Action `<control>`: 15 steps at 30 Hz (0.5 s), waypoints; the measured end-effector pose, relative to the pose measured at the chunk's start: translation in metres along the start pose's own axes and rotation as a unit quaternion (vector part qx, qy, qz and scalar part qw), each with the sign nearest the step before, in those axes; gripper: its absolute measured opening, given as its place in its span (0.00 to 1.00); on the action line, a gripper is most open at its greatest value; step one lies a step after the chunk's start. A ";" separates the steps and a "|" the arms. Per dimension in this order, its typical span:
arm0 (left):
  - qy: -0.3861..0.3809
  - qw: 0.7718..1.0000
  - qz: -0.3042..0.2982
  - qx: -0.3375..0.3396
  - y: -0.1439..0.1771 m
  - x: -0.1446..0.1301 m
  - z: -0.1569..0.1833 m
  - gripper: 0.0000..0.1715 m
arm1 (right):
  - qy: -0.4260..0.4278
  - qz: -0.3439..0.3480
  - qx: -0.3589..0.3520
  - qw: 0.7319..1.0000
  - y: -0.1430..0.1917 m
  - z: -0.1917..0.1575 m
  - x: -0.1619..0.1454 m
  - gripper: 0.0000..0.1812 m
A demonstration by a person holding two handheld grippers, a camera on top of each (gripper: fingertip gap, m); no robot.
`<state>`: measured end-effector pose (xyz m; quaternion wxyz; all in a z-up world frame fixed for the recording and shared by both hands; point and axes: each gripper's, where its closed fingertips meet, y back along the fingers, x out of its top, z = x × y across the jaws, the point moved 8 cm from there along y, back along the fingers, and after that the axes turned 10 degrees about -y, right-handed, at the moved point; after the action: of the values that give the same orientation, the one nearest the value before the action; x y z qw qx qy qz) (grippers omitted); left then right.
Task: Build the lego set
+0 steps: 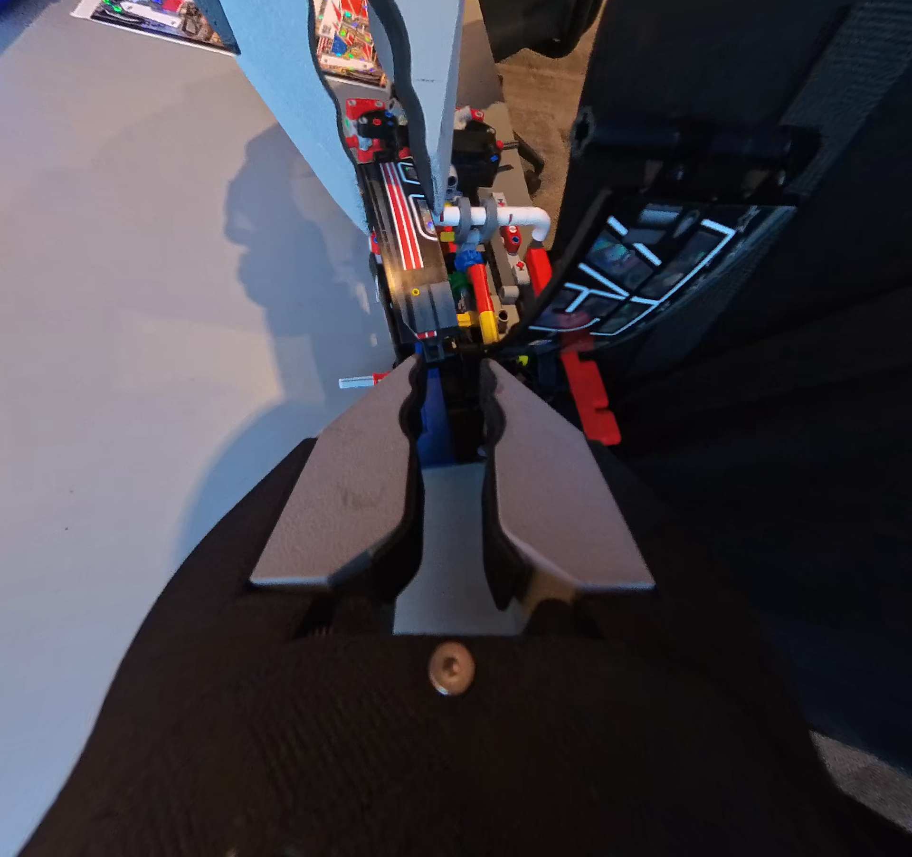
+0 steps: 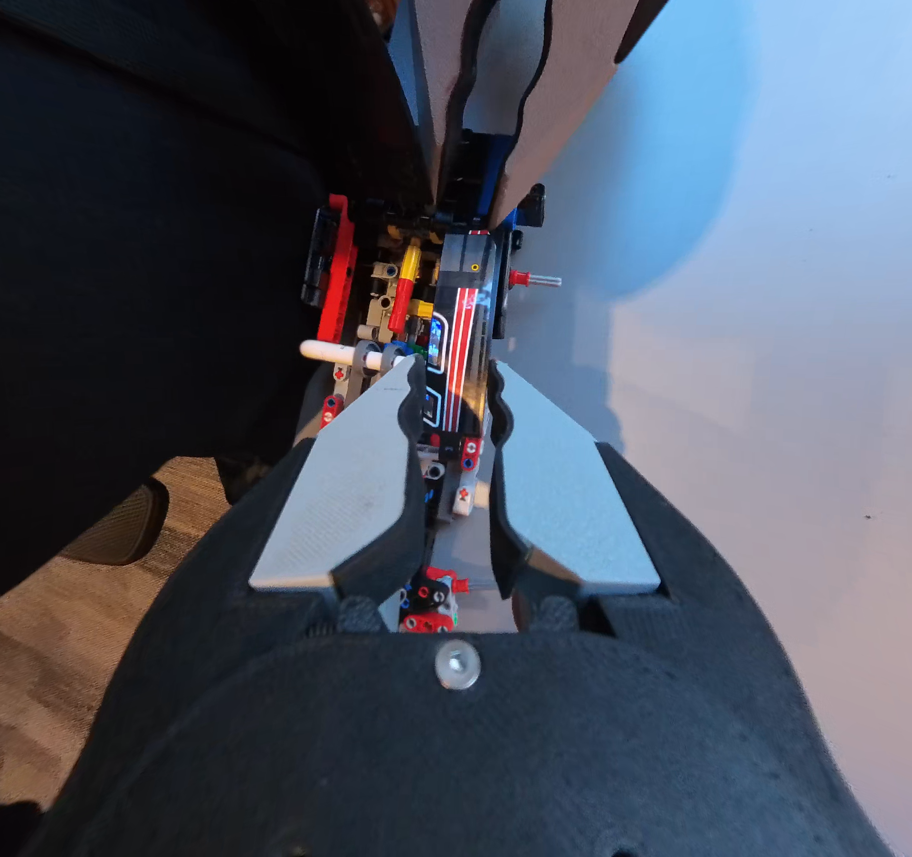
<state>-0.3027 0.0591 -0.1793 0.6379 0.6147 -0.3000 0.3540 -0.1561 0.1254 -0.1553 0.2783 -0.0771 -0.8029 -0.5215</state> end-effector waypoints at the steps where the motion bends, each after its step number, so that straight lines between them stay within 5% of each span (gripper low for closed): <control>1: 0.002 1.000 0.001 -0.001 0.000 0.000 0.000 0.11 | 0.002 0.001 -0.003 1.000 0.000 -0.001 0.000 0.12; 15: -0.048 0.997 -0.014 -0.062 -0.002 0.006 -0.007 0.11 | 0.005 -0.019 -0.021 1.000 0.000 -0.014 -0.001 0.12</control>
<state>-0.2980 0.0663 -0.1760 0.6643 0.5945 -0.3431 0.2959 -0.1499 0.1134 -0.1517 0.2707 -0.0646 -0.7917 -0.5439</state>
